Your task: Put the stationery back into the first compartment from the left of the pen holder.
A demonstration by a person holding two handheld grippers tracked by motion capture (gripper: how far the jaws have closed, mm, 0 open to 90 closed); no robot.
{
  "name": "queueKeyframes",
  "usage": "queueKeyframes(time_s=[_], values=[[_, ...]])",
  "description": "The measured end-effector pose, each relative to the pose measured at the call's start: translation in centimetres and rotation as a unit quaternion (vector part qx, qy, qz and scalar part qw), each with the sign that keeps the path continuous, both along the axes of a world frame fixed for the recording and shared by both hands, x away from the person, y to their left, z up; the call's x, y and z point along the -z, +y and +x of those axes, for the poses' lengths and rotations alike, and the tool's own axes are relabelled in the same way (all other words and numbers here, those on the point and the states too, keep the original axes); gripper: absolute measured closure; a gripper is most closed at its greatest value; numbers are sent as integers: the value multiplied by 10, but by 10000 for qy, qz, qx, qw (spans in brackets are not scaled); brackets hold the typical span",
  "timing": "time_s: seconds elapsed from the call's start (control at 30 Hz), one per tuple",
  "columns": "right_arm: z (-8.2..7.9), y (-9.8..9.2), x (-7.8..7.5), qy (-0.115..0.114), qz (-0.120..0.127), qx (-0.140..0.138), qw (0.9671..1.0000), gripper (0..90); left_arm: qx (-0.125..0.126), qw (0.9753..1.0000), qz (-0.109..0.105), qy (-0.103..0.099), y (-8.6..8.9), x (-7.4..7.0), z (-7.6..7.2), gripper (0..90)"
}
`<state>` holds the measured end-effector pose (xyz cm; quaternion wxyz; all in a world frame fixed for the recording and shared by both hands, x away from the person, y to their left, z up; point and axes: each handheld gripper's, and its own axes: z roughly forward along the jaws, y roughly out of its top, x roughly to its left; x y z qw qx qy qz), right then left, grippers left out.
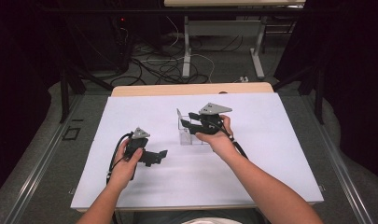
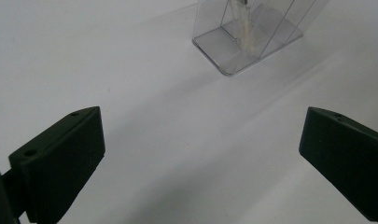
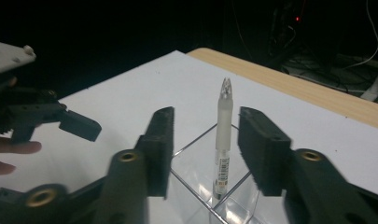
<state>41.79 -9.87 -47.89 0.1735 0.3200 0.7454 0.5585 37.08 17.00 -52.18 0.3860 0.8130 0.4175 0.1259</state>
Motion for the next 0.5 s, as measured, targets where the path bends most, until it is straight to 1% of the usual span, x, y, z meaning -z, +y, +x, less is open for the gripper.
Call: queueKeyframes(time_s=[0.03, 0.13, 0.2, 0.23, 0.27, 0.3, 0.33, 0.37, 0.4, 0.43, 0.47, 0.5], values=[[-2, -2, -1, -60, 56, 5, 10000, 477, -1, 10000, -1, -5, 0, 0, 0, 1], [-9, -11, -2, -109, 103, 7, 9999, 372, -14, 10000, 6, -11, 0, 0, 0, 1], [-14, -18, -2, -75, 107, 26, 9999, 346, -32, 10000, 2, -14, 1, 0, 0, 1], [-14, -18, -2, -75, 107, 26, 9999, 346, -32, 10000, -20, -18, 1, 0, 0, 1], [-18, -25, 0, -142, 118, 73, 9998, 318, -37, 10000, -23, -22, 1, 0, 0, 1], [-20, -29, 1, -182, 27, 76, 9998, 312, -38, 10000, -30, -28, 1, 0, 0, 1], [-22, -33, 1, -157, -9, 131, 9998, 305, -40, 10000, -39, -36, 1, 0, 0, 1], [-22, -33, 1, -157, -9, 131, 9998, 305, -35, 10000, -44, -42, 2, 0, 0, 1], [-26, -41, 3, -115, -77, 195, 9997, 275, -37, 10000, -43, -42, 2, -1, 0, 1], [-26, -41, 3, -115, -77, 195, 9997, 275, -47, 10000, -46, -41, 2, -1, 0, 1], [-28, -46, 4, -142, -111, 238, 9996, 267, -56, 10000, -38, -37, 3, -1, 0, 1], [-31, -50, 5, -157, -168, 285, 9993, 244, -73, 9999, -83, -27, 3, -1, 0, 1]])
